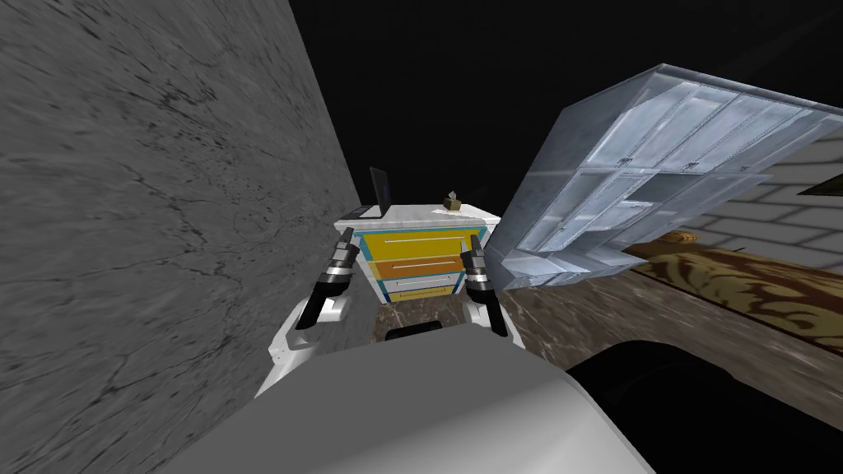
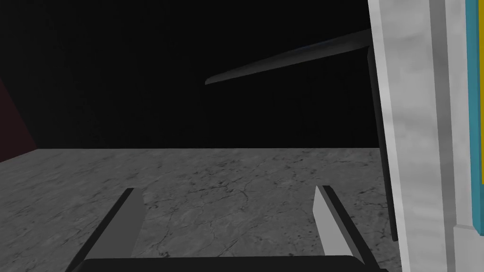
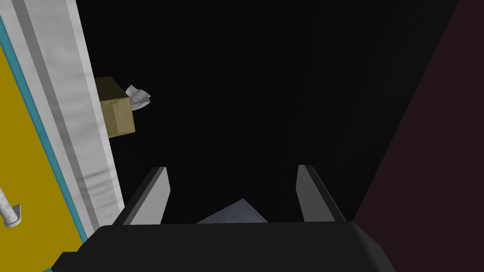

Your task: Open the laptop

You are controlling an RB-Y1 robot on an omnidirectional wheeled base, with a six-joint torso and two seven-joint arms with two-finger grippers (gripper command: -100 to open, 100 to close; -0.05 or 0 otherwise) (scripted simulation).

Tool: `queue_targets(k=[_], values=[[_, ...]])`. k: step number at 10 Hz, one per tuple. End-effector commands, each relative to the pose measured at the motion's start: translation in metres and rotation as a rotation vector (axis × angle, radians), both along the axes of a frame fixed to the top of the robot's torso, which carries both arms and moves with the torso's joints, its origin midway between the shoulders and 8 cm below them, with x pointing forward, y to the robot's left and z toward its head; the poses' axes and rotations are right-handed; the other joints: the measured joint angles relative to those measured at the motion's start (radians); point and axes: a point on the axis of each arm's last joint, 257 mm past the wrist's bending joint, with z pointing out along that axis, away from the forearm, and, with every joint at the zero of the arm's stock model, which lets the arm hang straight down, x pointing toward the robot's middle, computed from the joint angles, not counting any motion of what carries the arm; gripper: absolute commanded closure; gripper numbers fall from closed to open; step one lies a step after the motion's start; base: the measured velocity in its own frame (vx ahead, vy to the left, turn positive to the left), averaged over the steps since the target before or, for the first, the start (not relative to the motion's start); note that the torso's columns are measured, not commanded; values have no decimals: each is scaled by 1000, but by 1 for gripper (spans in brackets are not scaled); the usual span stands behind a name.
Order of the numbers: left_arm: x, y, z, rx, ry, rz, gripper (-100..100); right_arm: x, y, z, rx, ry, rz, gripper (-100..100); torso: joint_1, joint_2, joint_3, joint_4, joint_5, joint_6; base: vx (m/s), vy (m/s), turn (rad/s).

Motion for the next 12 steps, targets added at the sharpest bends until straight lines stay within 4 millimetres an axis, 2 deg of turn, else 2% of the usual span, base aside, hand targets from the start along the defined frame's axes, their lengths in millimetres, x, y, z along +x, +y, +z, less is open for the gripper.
queue_targets(k=[1,3,4,5,6,7,8,9,10,11,12], values=[[17,-4,1,43,15,4,-100,0,0,0,0,0,0,0,-1,1,1,0,0,1,-56,-56,-89],[44,2,-3,119,56,32,-100,0,0,0,0,0,0,0,-2,2,1,0,0,1,-101,-87,-213],[48,-1,5,119,47,30,-100,0,0,0,0,0,0,0,-3,4,2,1,-1,1,-91,-81,-94],[62,4,5,158,65,51,-100,0,0,0,0,0,0,0,-1,2,1,1,0,0,-98,-89,-138],[64,3,9,158,62,51,-100,0,0,0,0,0,0,0,0,2,1,0,0,1,-73,-59,-76],[79,11,10,196,83,79,-100,0,0,0,0,0,0,0,2,-1,0,0,0,0,-74,-77,-167],[80,9,13,196,77,78,-100,0,0,0,0,0,0,0,0,-1,-1,0,0,1,-52,-64,-92],[94,21,11,232,107,114,-100,0,0,0,0,0,0,0,1,-1,-1,0,0,0,-57,-80,-176],[96,18,20,232,92,111,-100,0,0,0,0,0,0,0,-1,-1,0,0,0,1,-42,-65,-72],[110,32,19,267,121,152,-100,0,0,0,0,0,0,0,0,0,0,0,0,0,-53,-70,-122],[112,29,28,266,106,149,-100,0,0,0,0,0,0,0,0,1,0,0,0,1,-42,-51,-80]])
